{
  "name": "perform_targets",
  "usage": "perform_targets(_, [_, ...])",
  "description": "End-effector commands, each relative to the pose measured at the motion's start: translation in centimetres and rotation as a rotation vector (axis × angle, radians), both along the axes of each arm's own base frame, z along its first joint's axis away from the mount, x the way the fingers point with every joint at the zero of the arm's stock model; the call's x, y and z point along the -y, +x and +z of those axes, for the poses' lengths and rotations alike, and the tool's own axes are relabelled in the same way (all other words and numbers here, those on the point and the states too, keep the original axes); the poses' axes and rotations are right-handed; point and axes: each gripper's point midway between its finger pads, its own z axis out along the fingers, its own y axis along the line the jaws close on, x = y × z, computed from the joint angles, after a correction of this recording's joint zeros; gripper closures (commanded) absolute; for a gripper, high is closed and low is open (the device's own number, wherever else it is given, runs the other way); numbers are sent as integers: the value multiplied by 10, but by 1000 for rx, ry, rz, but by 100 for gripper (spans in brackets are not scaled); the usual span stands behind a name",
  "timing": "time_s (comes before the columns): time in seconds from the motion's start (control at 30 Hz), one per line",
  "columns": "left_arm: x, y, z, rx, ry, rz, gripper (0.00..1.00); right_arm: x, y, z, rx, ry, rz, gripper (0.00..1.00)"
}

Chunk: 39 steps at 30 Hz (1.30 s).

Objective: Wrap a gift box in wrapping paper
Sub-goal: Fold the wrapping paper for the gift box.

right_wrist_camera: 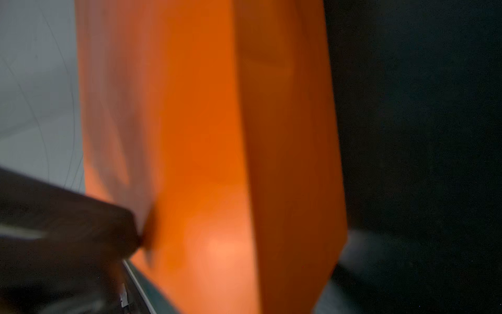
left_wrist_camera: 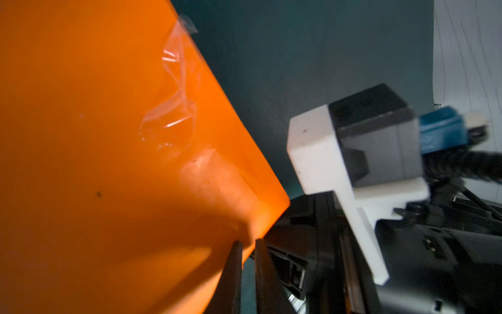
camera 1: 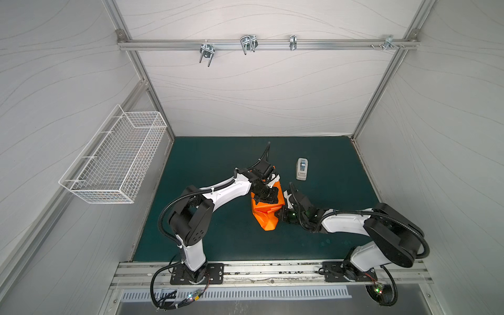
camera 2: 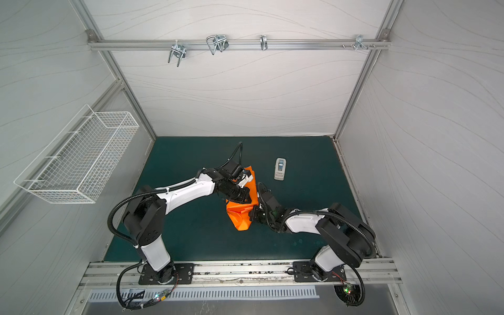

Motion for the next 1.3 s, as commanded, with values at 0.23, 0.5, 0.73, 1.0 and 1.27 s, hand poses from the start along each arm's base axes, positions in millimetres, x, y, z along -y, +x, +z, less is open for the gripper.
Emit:
perform_targets(0.23, [-14, -15, -37, -75, 100, 0, 86, 0, 0, -14, -23, 0, -59, 92])
perform_targets(0.5, [-14, -14, -38, -74, 100, 0, 86, -5, 7, 14, 39, 26, -59, 92])
perform_targets(0.73, [-13, -14, -38, -77, 99, 2, 86, -16, 16, 26, 58, 47, -63, 93])
perform_targets(1.0, [-14, -15, -39, -78, 99, 1, 86, -20, 22, 22, 47, 35, -77, 95])
perform_targets(1.27, [-14, -16, -41, -80, 98, 2, 86, -20, 23, 13, 51, 15, -67, 95])
